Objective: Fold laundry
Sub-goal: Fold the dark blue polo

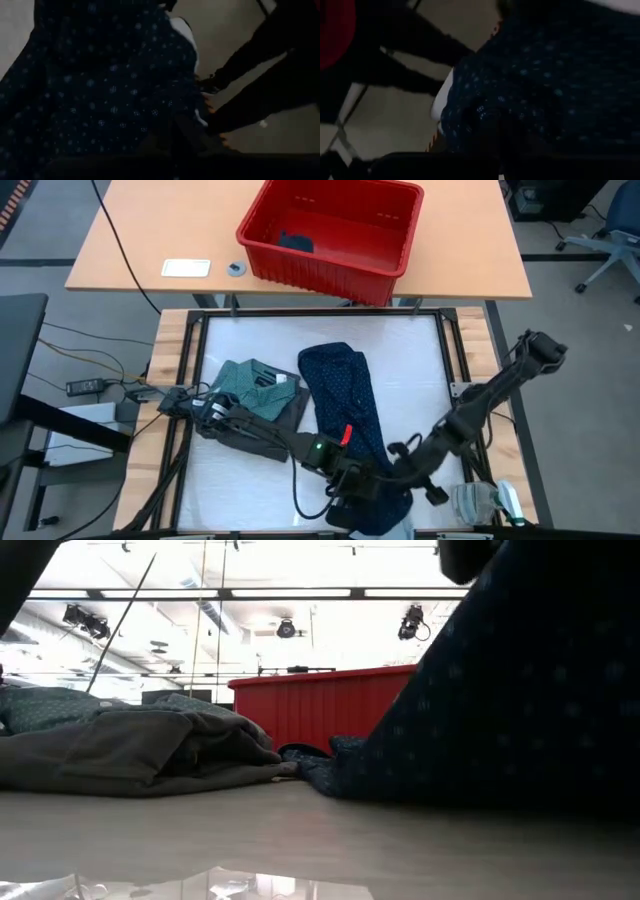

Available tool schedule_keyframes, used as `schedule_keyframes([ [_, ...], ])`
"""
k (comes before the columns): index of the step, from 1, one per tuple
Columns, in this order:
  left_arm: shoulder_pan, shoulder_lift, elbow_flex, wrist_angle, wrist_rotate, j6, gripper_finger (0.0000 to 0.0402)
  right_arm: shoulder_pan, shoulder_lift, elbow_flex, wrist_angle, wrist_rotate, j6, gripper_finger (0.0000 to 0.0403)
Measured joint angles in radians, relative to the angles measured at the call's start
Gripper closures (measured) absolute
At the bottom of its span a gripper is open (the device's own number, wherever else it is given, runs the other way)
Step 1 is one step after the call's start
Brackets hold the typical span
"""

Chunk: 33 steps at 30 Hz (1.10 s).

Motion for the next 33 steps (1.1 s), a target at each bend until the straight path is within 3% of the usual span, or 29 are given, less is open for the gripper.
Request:
schedule_keyframes([
  [3,0.008,-0.037,-0.002,-0.038,-0.038,-0.069,0.0401,-0.073,-0.035,-0.023,0.022,-0.053,0.026,0.0401],
  [9,0.040,-0.096,0.000,-0.246,-0.229,-0.116,0.0401,-0.230,-0.054,-0.082,0.039,-0.162,0.078,0.0402],
  [13,0.062,-0.100,-0.012,-0.408,-0.267,-0.149,0.0401,-0.337,-0.035,-0.119,0.075,-0.207,0.107,0.0402],
  [22,0.142,-0.157,-0.164,-0.506,-0.327,-0.294,0.0401,-0.618,0.084,-0.127,0.160,-0.273,0.099,0.0402],
  [28,0.230,-0.228,-0.171,-0.565,-0.348,-0.246,0.0401,-0.738,0.143,-0.127,0.195,-0.374,0.107,0.0403],
  [33,0.316,-0.232,-0.197,-0.585,-0.351,-0.110,0.0401,-0.822,0.155,-0.127,0.256,-0.395,0.187,0.0399],
])
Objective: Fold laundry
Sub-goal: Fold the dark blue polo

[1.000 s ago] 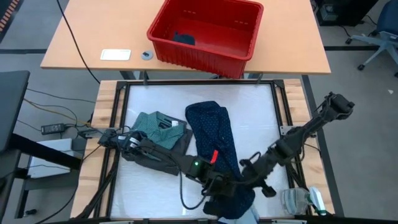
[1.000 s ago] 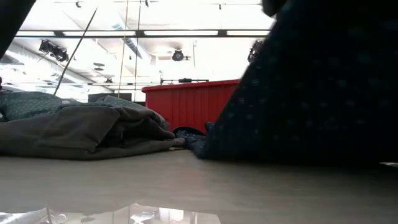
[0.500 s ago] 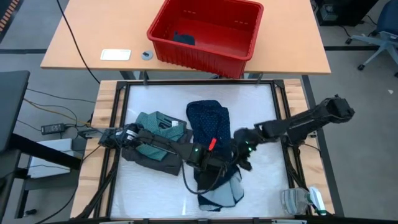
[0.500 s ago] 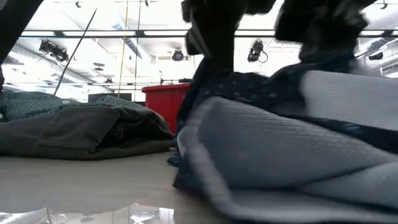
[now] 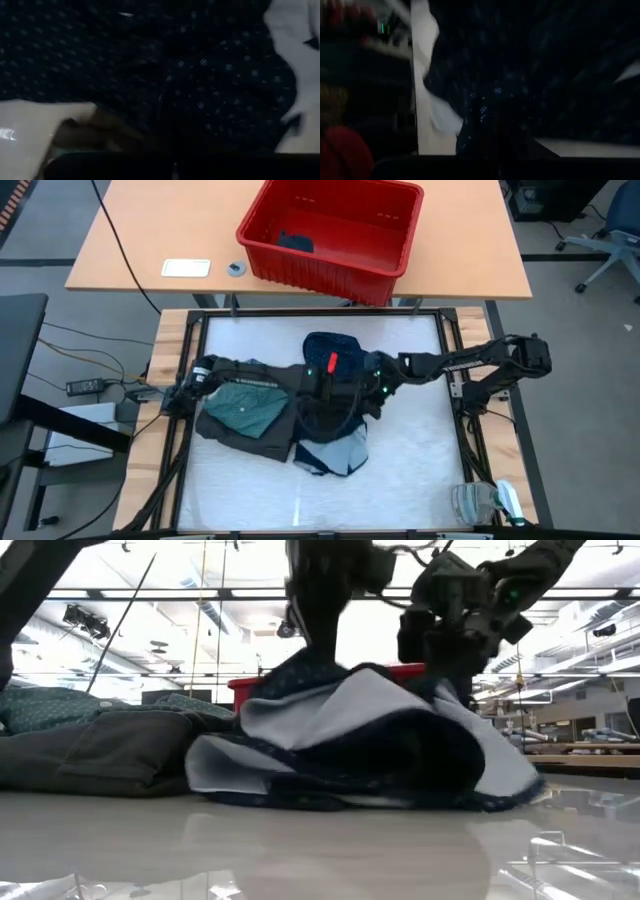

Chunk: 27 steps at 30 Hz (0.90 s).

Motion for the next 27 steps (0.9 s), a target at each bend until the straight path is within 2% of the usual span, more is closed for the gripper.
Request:
schedule_keyframes([
  [3,0.063,-0.001,-0.100,0.090,-0.003,0.019,0.0393,-0.044,0.009,0.000,0.002,0.041,0.027,0.0371],
  [7,0.137,0.000,-0.248,0.186,-0.006,0.022,0.0374,-0.082,0.031,0.000,-0.033,0.096,0.013,0.0300],
  [12,0.206,0.001,-0.385,0.341,0.081,-0.015,0.0364,-0.117,0.061,-0.001,-0.064,0.338,0.065,0.0230],
  [14,0.219,0.001,-0.423,0.412,0.100,-0.037,0.0367,-0.133,0.077,0.000,-0.076,0.373,0.074,0.0221],
  [20,0.213,0.001,-0.463,0.598,0.187,-0.142,0.0387,-0.126,0.097,0.002,-0.256,0.348,0.036,0.0220],
  [27,0.117,0.004,-0.465,0.767,0.193,-0.316,0.0393,-0.037,-0.023,-0.100,-0.360,0.281,0.058,0.0220],
])
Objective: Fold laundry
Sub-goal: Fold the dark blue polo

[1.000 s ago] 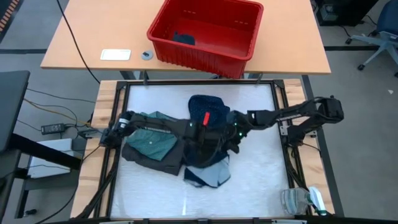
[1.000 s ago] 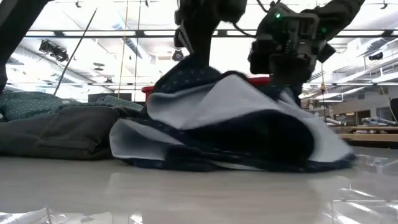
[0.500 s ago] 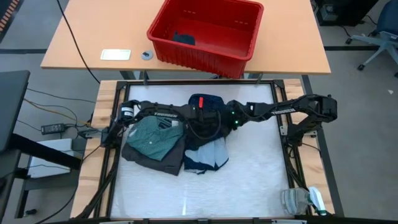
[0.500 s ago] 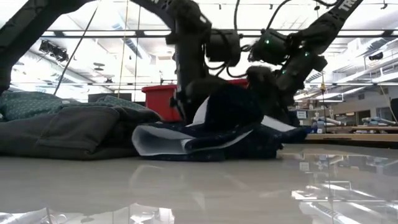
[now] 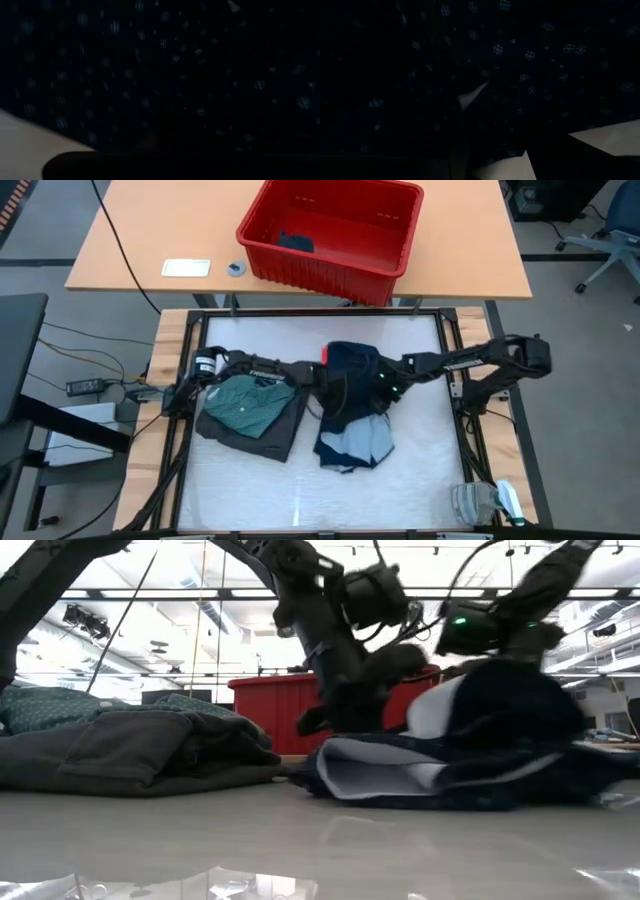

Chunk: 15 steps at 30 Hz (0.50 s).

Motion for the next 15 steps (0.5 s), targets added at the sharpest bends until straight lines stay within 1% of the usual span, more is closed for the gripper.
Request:
schedule_keyframes([
  [3,-0.057,0.000,0.005,0.033,0.037,-0.073,0.0394,0.058,-0.119,-0.073,-0.032,-0.049,0.060,0.0220],
  [5,-0.087,0.002,0.035,0.022,0.063,-0.092,0.0394,0.099,-0.226,-0.113,-0.033,-0.084,0.115,0.0220],
  [6,-0.099,0.000,0.059,0.006,0.072,-0.092,0.0392,0.121,-0.283,-0.130,-0.033,-0.097,0.143,0.0220],
  [8,-0.114,-0.010,0.107,-0.029,0.055,-0.048,0.0381,0.168,-0.400,-0.164,-0.042,-0.103,0.195,0.0220],
  [10,-0.121,-0.022,0.161,-0.053,0.017,0.018,0.0359,0.212,-0.510,-0.179,-0.042,-0.088,0.215,0.0220],
  [12,-0.120,-0.029,0.204,-0.075,-0.022,0.094,0.0329,0.254,-0.595,-0.181,-0.037,-0.047,0.201,0.0220],
  [15,-0.120,-0.030,0.264,-0.115,-0.052,0.221,0.0274,0.335,-0.665,-0.181,-0.014,0.031,0.159,0.0220],
])
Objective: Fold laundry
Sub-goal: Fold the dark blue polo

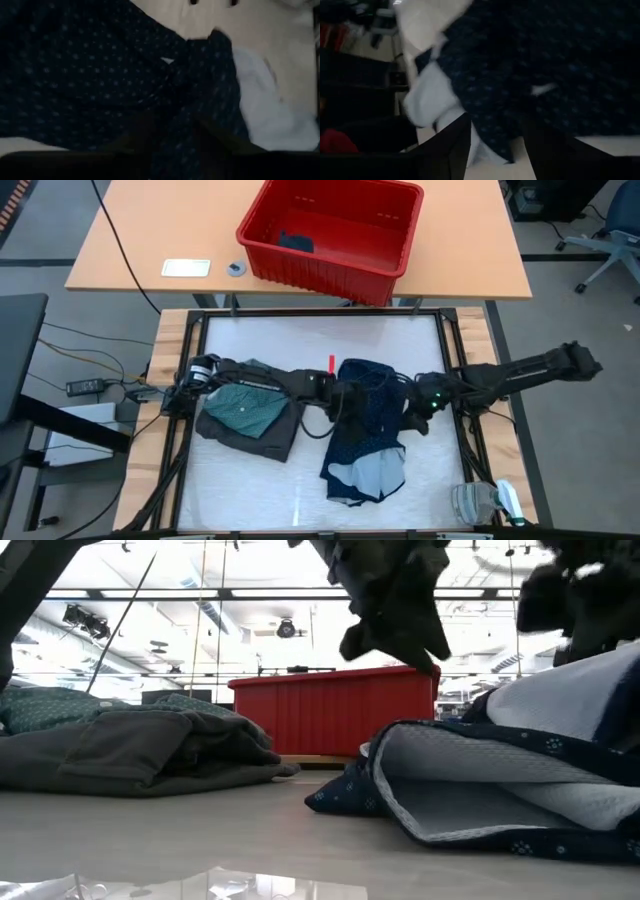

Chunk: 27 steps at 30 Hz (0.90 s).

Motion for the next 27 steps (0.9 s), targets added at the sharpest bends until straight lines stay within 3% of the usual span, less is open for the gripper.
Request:
schedule_keyframes([
  [5,-0.031,-0.007,0.097,-0.185,-0.001,0.200,0.0191,0.205,0.020,0.001,0.127,0.137,0.000,0.0221],
  [10,-0.138,-0.026,0.122,-0.362,0.002,0.378,0.0158,0.421,0.189,0.100,0.146,0.300,-0.031,0.0225],
  [19,-0.277,-0.023,-0.124,-0.126,0.022,0.560,0.0154,0.564,0.648,0.464,-0.101,0.445,-0.172,0.0229],
  [27,-0.367,-0.024,-0.240,0.114,0.085,0.678,0.0165,0.654,0.900,0.651,-0.121,0.437,0.044,0.0229],
])
